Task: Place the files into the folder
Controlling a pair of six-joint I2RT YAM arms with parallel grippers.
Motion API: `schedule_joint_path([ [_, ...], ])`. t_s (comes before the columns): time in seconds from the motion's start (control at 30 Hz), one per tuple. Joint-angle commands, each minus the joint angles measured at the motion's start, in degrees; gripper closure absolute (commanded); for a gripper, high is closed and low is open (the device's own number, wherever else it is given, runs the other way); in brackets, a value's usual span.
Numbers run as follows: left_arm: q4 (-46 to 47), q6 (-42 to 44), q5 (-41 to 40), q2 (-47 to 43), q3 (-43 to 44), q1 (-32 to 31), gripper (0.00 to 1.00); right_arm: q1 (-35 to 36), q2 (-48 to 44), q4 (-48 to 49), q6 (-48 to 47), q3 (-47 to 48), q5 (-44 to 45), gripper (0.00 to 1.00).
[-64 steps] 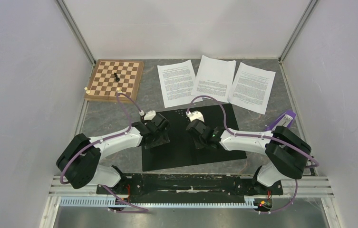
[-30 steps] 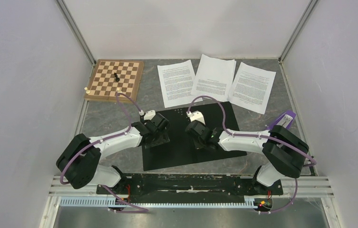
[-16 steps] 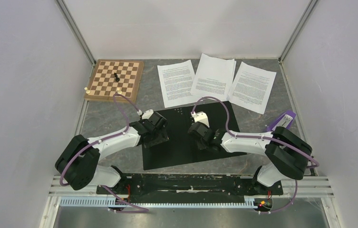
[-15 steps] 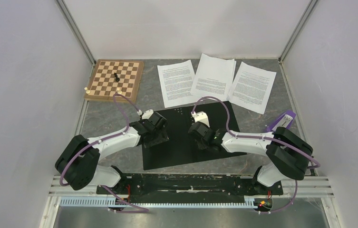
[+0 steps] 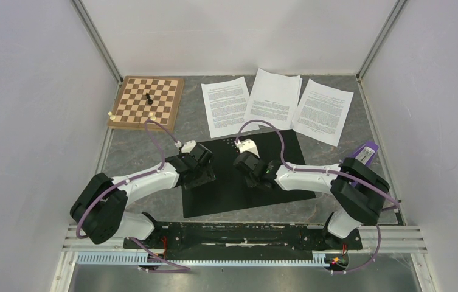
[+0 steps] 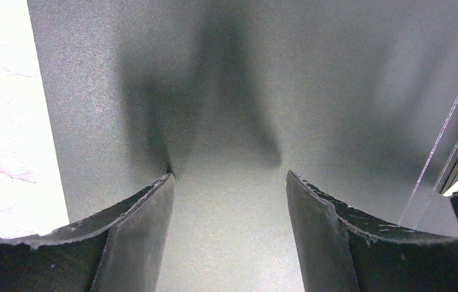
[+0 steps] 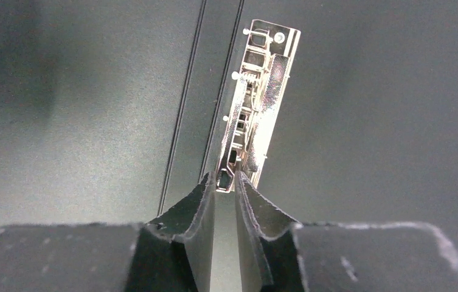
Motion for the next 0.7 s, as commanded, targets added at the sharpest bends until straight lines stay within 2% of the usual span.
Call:
schedule_joint_path([
  [0.0, -1.7, 0.0, 0.2, 2.8, -3.6, 0.8, 0.25, 0.0, 1.6, 0.0, -0.6, 2.1, 0.8, 0.81],
  [0.2, -1.2, 0.6, 1.2, 2.8, -2.7, 0.8, 0.25, 0.1, 2.8, -0.3, -0.2, 1.7, -0.1, 0.88],
  [0.37, 1.4, 2.6, 5.6, 2.3, -0.9, 0.8, 0.25, 2.2, 2.7, -2.2, 2.2, 1.2, -0.4, 0.91],
  [0.67, 4.7, 2.9, 11.7, 3.3, 3.5, -3.2, 0.25, 5.1, 1.8, -2.8, 6.2, -2.1, -0.6, 0.91],
])
